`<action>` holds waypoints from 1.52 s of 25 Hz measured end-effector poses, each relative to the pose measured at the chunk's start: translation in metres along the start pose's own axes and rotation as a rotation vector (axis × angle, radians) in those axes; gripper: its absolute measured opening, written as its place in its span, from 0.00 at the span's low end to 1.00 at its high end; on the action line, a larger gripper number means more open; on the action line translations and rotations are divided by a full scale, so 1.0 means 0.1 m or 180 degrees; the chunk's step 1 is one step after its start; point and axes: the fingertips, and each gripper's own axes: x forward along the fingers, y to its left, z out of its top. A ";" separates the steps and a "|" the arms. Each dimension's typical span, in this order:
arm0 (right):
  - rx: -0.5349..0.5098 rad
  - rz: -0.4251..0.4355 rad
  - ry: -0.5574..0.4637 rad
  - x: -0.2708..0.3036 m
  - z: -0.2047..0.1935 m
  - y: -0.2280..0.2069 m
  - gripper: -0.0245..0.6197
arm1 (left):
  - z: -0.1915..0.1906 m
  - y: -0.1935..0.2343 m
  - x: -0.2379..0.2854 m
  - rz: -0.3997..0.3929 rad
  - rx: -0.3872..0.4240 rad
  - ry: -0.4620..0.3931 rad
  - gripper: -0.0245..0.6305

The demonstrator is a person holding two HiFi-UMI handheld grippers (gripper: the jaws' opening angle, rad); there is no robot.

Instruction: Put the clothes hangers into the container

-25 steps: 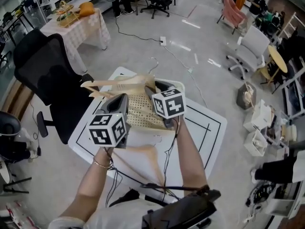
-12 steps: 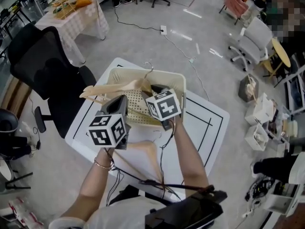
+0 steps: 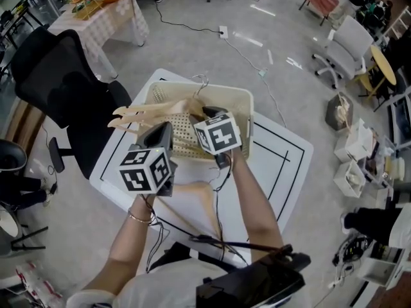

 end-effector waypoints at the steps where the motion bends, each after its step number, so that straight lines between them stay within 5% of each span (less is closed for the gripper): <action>1: 0.0018 -0.0017 -0.0005 0.00 0.00 -0.01 0.32 | 0.00 0.00 -0.01 0.0007 -0.0001 0.0002 0.05; 8: 0.0102 -0.0098 -0.0083 -0.09 0.02 -0.08 0.32 | -0.04 -0.01 -0.12 0.0036 -0.0010 -0.0001 0.05; 19: 0.0289 -0.0268 -0.0628 -0.84 0.18 0.02 0.31 | -0.01 -0.26 -0.53 -0.0015 0.0021 -0.0125 0.05; 24: 0.0506 -0.0512 -0.0887 -1.36 0.14 0.11 0.17 | 0.06 -0.40 -0.83 -0.0059 0.0055 -0.0244 0.05; 38: 0.0713 -0.1069 -0.1005 -2.46 -0.58 0.53 0.06 | -0.10 -0.91 -1.42 -0.0299 0.0291 -0.0360 0.05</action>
